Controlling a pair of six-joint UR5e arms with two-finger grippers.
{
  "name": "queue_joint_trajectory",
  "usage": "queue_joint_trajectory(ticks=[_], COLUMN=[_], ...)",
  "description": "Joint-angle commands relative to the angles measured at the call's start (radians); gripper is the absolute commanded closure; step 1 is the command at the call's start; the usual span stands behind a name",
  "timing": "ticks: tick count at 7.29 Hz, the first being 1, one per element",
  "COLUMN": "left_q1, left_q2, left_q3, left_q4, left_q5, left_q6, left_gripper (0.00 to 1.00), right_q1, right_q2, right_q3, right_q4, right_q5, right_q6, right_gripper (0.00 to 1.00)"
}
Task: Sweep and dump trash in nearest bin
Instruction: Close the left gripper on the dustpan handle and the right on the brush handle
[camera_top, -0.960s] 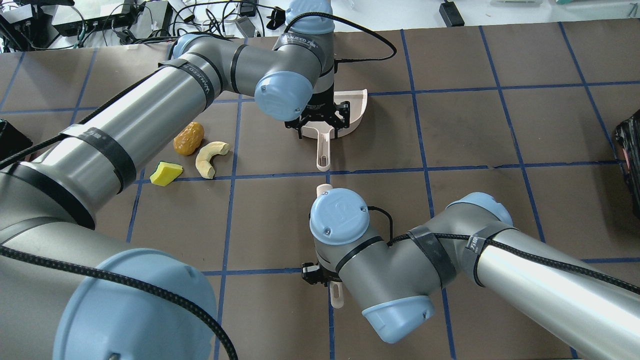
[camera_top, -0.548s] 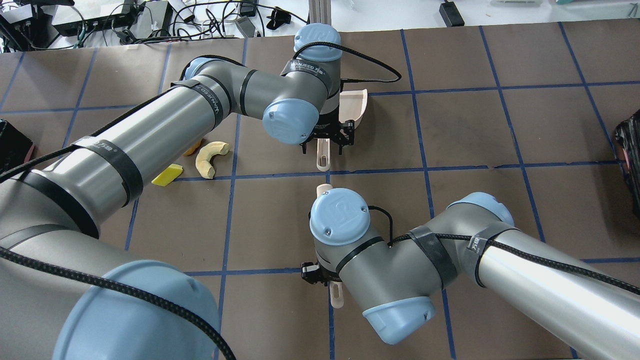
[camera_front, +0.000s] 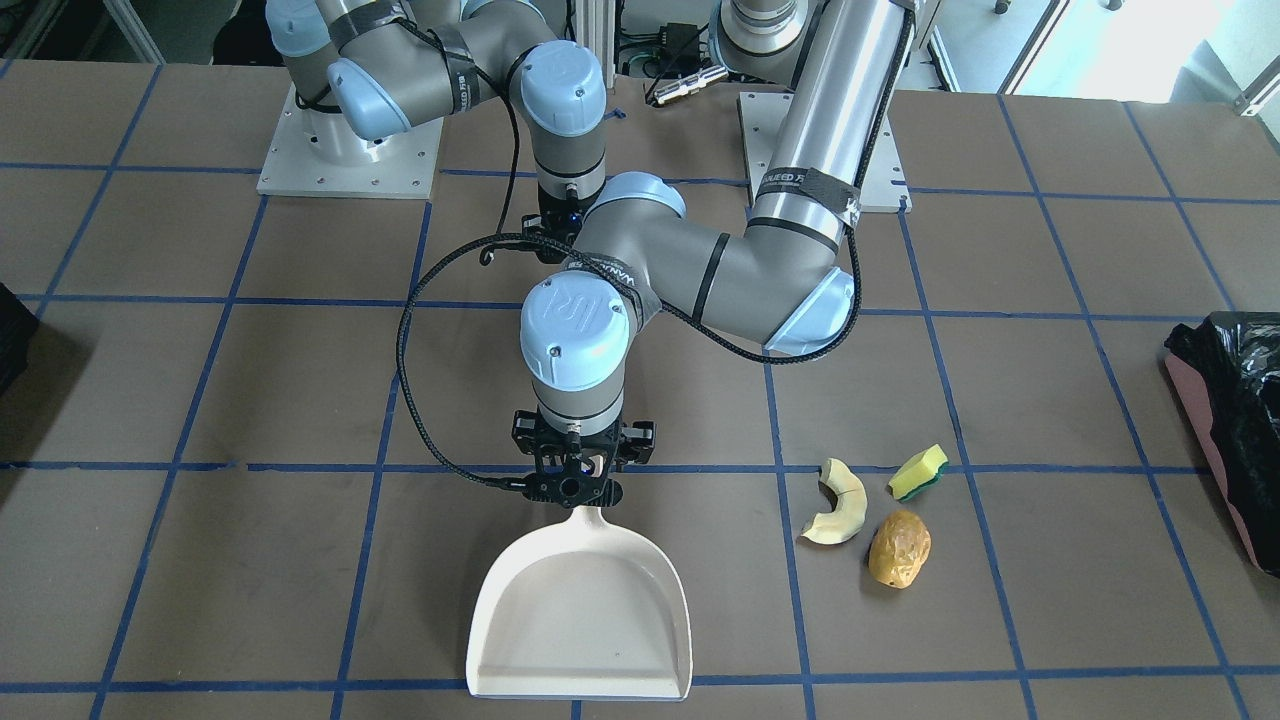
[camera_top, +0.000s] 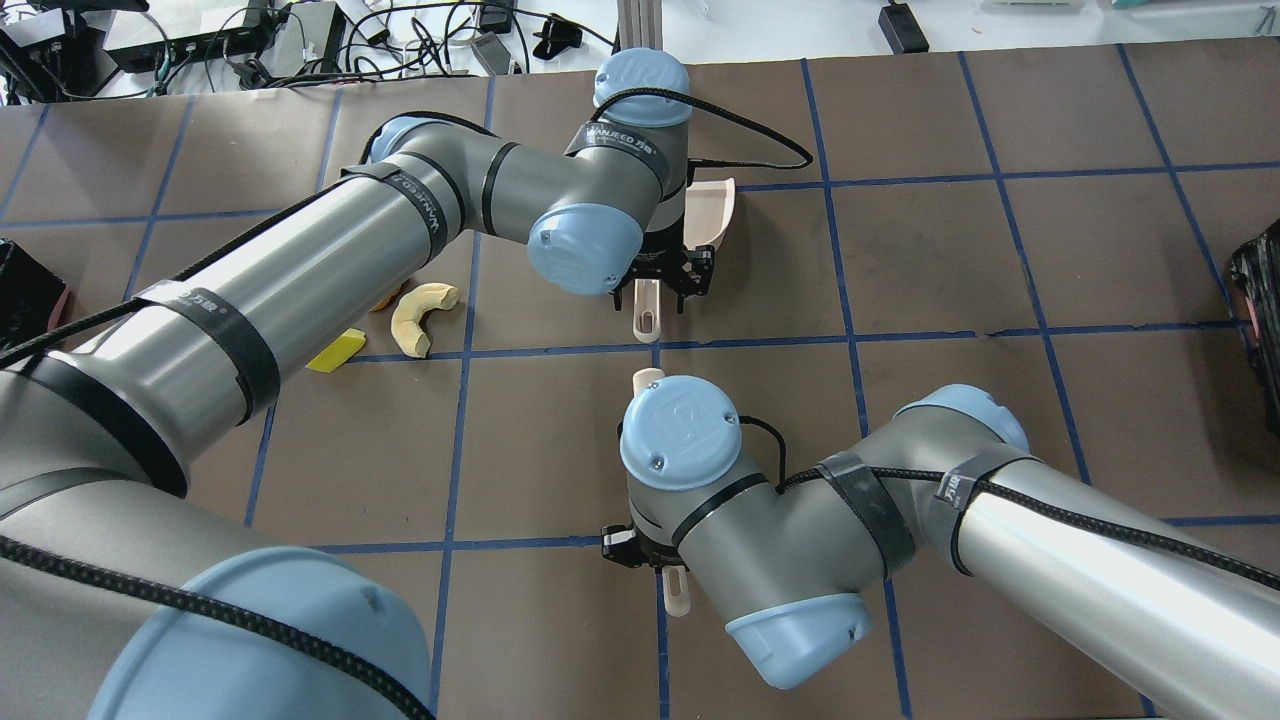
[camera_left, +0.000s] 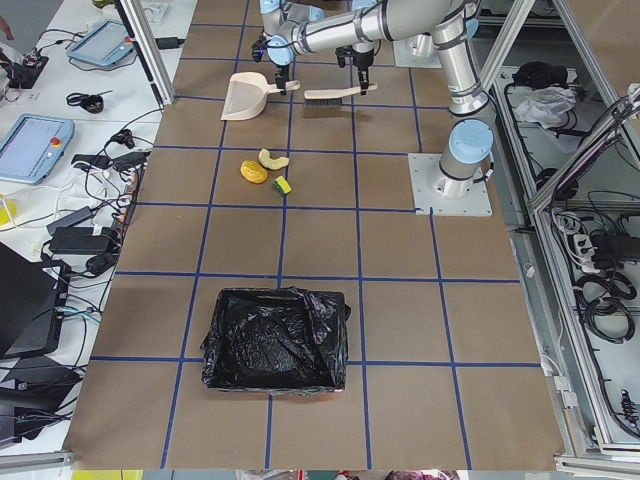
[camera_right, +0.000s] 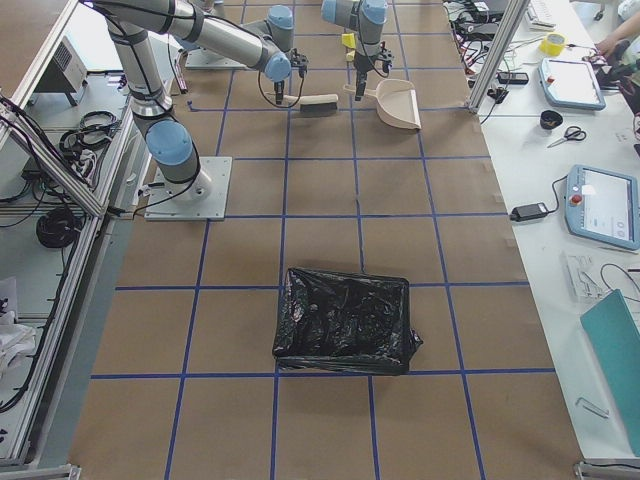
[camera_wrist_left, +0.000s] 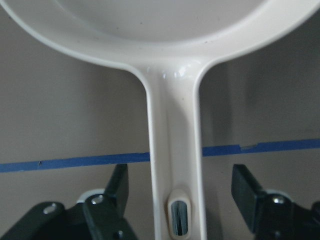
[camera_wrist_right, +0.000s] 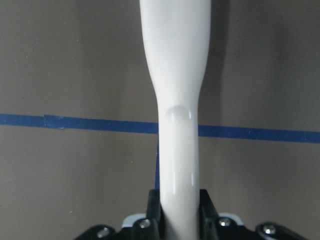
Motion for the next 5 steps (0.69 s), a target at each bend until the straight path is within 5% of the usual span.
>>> queue_joint_trajectory(ticks=[1, 5], left_q1=[0.001, 0.003], left_q2=[0.013, 0.016], left_q3=[-0.003, 0.002], left_q4=[-0.004, -0.007], left_q5=[-0.003, -0.002], left_q6=[0.012, 0.019], left_gripper=[1.0, 1.0], right_q1=[0.0, 0.018], right_q2=[-0.003, -0.003], right_q3=[0.0, -0.002], right_q4=[0.001, 0.001], right_q5=[0.0, -0.001], right_q6=[0.01, 0.065], right_gripper=[0.88, 0.92])
